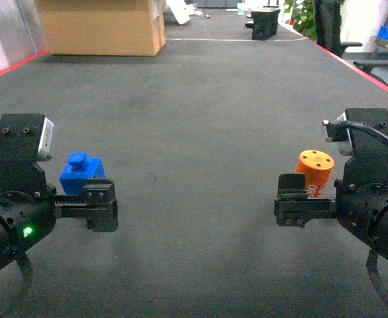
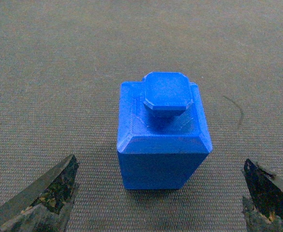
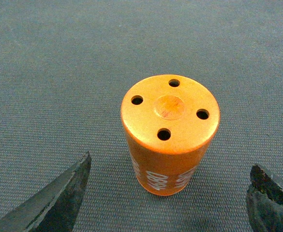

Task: Sort blue parts and orange caps into right shelf containers

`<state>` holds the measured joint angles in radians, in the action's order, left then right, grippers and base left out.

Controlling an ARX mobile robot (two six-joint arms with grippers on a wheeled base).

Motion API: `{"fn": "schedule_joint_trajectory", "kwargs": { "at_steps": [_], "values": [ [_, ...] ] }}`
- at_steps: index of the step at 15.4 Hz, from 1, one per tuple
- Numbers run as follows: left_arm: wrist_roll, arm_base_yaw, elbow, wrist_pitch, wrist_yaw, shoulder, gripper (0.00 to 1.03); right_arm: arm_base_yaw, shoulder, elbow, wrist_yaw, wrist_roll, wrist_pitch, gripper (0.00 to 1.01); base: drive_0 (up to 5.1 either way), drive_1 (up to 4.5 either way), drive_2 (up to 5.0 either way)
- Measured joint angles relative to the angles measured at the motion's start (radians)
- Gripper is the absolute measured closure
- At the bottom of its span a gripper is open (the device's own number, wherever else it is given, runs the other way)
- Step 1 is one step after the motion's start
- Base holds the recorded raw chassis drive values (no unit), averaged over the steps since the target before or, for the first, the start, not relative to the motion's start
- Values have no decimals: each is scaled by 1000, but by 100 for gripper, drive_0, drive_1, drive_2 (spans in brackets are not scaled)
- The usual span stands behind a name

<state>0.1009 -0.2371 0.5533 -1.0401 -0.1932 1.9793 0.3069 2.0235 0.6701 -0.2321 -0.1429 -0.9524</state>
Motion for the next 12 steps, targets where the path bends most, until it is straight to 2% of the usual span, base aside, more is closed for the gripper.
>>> {"fn": "schedule_joint_trajectory", "kwargs": {
  "at_steps": [6, 12],
  "values": [
    [-9, 19, 68, 8, 14, 69, 5, -16, 95, 115, -11, -9, 42, 3, 0, 0, 0],
    [-31, 25, 116, 11, 10, 118, 5, -21, 140, 158, -16, -20, 47, 3, 0, 0, 0]
  ]
}}
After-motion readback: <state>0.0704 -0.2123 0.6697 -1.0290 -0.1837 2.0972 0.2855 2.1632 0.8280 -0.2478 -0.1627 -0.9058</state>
